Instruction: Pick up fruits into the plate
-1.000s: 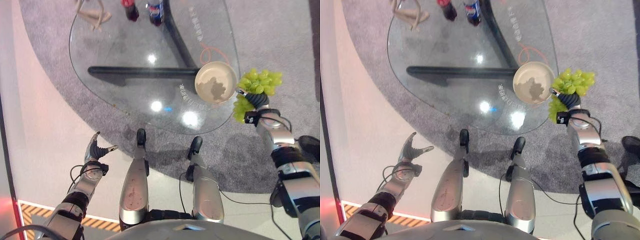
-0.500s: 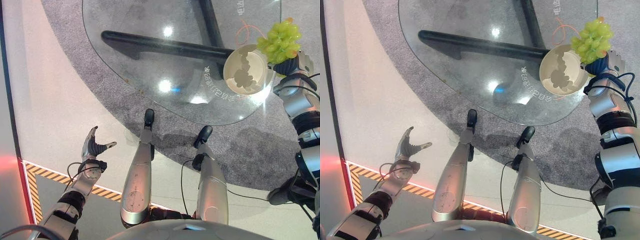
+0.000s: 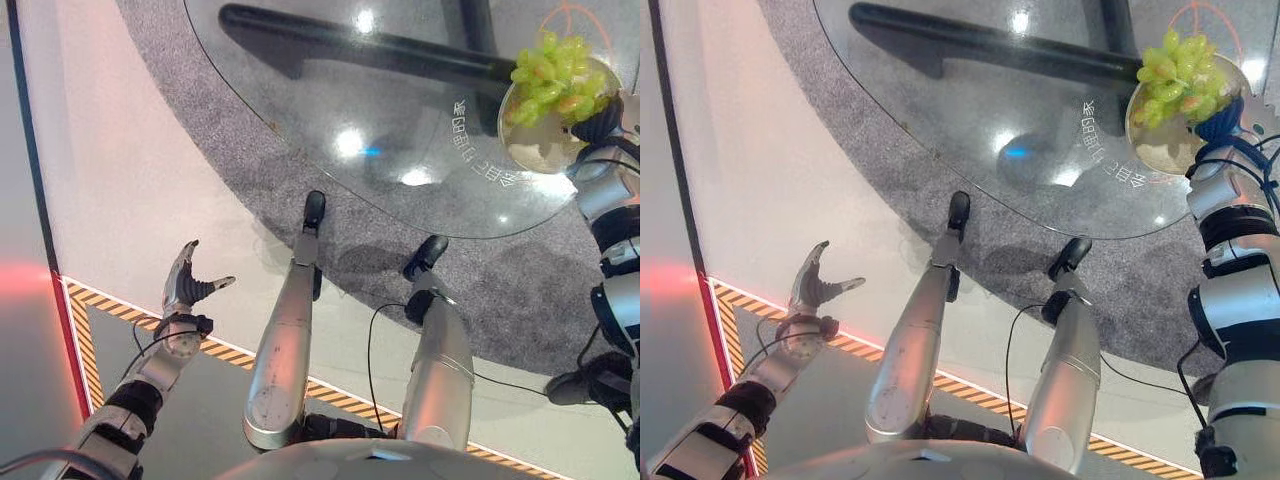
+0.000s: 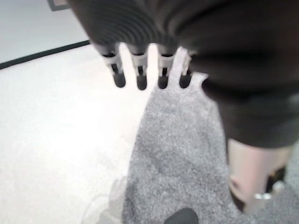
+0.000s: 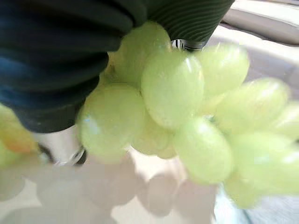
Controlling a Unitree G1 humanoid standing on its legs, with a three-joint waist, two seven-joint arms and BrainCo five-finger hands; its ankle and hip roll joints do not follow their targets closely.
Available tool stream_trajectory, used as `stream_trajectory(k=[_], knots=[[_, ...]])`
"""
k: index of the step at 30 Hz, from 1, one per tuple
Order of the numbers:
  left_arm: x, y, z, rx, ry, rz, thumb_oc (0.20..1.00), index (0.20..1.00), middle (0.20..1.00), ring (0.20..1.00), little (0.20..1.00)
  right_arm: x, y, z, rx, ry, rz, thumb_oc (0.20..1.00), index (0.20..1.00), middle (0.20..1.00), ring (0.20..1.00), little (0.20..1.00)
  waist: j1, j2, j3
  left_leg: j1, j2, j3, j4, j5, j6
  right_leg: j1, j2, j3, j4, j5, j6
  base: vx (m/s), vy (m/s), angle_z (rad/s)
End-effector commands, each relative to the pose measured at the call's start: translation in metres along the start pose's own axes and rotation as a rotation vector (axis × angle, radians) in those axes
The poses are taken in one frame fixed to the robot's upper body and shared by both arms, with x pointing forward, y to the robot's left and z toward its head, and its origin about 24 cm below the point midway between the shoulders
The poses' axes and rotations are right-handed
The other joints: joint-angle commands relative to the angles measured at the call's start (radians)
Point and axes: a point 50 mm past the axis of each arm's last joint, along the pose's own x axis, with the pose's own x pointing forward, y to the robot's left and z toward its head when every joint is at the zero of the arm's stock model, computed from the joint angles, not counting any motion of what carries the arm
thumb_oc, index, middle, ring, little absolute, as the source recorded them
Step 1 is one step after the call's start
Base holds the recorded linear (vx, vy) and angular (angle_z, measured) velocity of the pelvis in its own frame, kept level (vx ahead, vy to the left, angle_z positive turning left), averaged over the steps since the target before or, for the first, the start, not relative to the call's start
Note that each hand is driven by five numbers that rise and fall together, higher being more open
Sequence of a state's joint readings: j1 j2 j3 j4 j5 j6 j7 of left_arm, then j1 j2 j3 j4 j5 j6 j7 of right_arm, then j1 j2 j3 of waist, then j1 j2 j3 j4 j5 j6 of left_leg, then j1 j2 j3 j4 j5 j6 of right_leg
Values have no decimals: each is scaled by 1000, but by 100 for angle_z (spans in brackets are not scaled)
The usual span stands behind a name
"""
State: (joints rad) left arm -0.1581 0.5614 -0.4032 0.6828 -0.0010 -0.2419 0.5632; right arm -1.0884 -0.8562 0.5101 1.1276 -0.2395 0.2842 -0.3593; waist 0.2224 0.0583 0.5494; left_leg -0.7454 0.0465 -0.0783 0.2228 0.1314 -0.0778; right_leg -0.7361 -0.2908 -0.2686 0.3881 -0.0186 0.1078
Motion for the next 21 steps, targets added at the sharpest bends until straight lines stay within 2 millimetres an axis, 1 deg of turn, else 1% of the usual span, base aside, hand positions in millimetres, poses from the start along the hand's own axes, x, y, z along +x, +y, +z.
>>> stream_trajectory(k=[1, 6, 9, 10, 11, 12, 13, 16, 17, 20, 21], knots=[[-25, -9, -20, 12, 56, -16, 1000, 1000, 1000, 1000, 1000, 9, -31, -21, -149, 9, -117, 1000, 1000, 1000, 1000, 1000, -7, 85, -29, -5, -124, 6, 67, -137, 75, -19, 131, 22, 67, -90, -49, 13, 20, -4], [-28, -10, -23, 2, 81, -18, 1000, 1000, 1000, 1000, 1000, 8, -35, -15, -173, -59, -188, 1000, 1000, 1000, 1000, 1000, -9, 88, -29, -10, -124, 12, 82, -143, 77, -25, 127, 25, 81, -93, -48, 9, 19, -1], [-29, -11, -25, -9, 109, -41, 1000, 1000, 1000, 1000, 1000, 6, -40, -7, -97, -130, -305, 1000, 1000, 1000, 1000, 1000, -15, 85, -29, -6, -121, 18, 81, -143, 79, -21, 133, 27, 77, -89, -46, -26, 9, 0], [-25, -10, -22, -13, 102, -37, 1000, 1000, 1000, 1000, 1000, 6, -45, -5, -82, -135, -329, 1000, 1000, 1000, 1000, 1000, -14, 86, -29, -33, -119, 19, 75, -110, 83, -43, 135, 14, 61, -54, -55, 0, 0, 0], [-29, -12, -27, -13, 124, -57, 1000, 1000, 1000, 1000, 1000, 4, -44, -1, -73, -173, -365, 1000, 1000, 1000, 1000, 1000, -19, 83, -29, -1, -120, 19, 81, -145, 80, -18, 135, 28, 77, -87, -44, 0, 0, 0], [-31, -14, -28, -22, 134, -70, 1000, 1000, 1000, 1000, 1000, 2, -46, 2, -52, -198, -401, 1000, 1000, 1000, 1000, 1000, -20, 83, -29, 3, -119, 20, 81, -145, 80, -14, 135, 29, 77, -87, -44, 0, 0, 0], [-28, -13, -26, -41, 130, -70, 1000, 1000, 1000, 1000, 1000, 1, -52, 7, -24, -225, -446, 1000, 1000, 1000, 1000, 1000, -20, 85, -29, -20, -117, 23, 72, -112, 83, -31, 138, 15, 59, -52, -53, -83, 39, -1], [-32, -16, -29, -58, 145, -92, 1000, 1000, 1000, 1000, 1000, -5, -55, 17, 68, -308, -538, 1000, 1000, 1000, 1000, 1000, -27, 83, -29, 3, -117, 26, 63, -116, 84, -11, 143, 17, 51, -51, -52, -41, 19, -1], [-34, -18, -32, -69, 153, -93, 1000, 1000, 1000, 1000, 1000, -9, -56, 23, 134, -352, -571, 1000, 1000, 1000, 1000, 1000, -33, 80, -29, 22, -116, 29, 57, -119, 83, 7, 146, 18, 43, -51, -50, -40, 20, 0], [-35, -19, -36, -48, 174, -95, 1000, 1000, 1000, 1000, 1000, -16, -50, 29, 222, -410, -576, 1000, 1000, 1000, 1000, 1000, -43, 70, -29, 59, -115, 32, 49, -125, 83, 41, 150, 23, 28, -48, -47, -53, 21, 0], [-33, -19, -38, -55, 192, -104, 1000, 1000, 1000, 1000, 1000, -21, -44, 34, 291, -436, -543, 1000, 1000, 1000, 1000, 1000, -51, 61, -29, 88, -112, 36, 41, -127, 80, 70, 153, 27, 12, -45, -45, -71, 25, 0]])
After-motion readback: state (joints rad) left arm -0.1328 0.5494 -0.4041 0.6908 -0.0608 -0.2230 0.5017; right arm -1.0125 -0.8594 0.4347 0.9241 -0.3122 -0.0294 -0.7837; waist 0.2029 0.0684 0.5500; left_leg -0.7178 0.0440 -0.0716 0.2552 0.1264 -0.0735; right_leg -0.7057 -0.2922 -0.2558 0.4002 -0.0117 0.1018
